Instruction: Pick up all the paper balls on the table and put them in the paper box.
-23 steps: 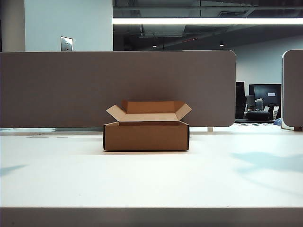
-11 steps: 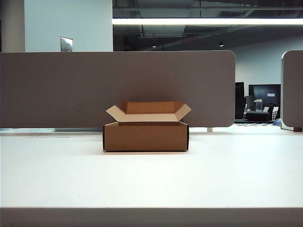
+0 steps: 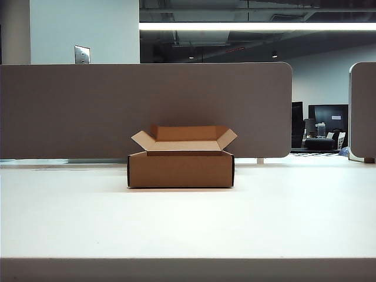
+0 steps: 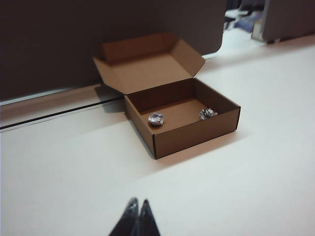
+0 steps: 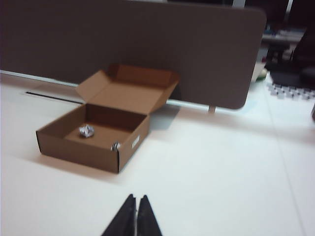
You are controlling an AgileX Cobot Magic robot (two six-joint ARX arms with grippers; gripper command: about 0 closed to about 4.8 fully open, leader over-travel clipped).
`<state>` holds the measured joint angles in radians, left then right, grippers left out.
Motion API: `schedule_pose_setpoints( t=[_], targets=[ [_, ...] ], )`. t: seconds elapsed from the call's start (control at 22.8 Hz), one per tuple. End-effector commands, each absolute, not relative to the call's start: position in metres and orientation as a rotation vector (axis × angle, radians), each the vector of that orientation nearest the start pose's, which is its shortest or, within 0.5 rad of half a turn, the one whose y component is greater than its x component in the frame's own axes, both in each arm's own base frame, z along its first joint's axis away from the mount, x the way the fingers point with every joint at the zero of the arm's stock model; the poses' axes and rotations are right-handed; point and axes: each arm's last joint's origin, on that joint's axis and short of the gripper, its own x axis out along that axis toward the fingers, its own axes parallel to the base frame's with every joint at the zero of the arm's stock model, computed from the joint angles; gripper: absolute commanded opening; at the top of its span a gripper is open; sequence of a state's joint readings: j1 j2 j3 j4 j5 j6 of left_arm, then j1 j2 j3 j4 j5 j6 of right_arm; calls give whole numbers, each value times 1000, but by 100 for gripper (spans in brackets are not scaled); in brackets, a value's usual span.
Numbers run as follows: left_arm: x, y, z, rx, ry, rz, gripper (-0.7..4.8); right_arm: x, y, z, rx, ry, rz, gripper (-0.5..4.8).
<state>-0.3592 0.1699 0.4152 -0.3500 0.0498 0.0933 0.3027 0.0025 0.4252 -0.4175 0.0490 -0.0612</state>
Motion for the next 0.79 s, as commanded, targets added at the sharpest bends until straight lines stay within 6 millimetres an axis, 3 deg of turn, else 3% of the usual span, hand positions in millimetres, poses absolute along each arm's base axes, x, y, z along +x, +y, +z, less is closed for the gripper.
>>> schedule_pose_setpoints(
  t=[0.04, 0.31, 0.7, 0.79],
  targets=[
    [76, -30, 240, 98, 21, -413, -6, 56, 17, 250, -24, -3, 270, 24],
    [81, -32, 196, -5, 3, -403, -6, 75, 23, 212, -20, 50, 271, 23],
    [86, -31, 181, 36, 31, -309, -6, 91, 27, 165, -17, 85, 230, 23],
    [88, -32, 169, 44, 71, -331, -6, 93, 28, 154, -28, 99, 240, 22]
  ],
)
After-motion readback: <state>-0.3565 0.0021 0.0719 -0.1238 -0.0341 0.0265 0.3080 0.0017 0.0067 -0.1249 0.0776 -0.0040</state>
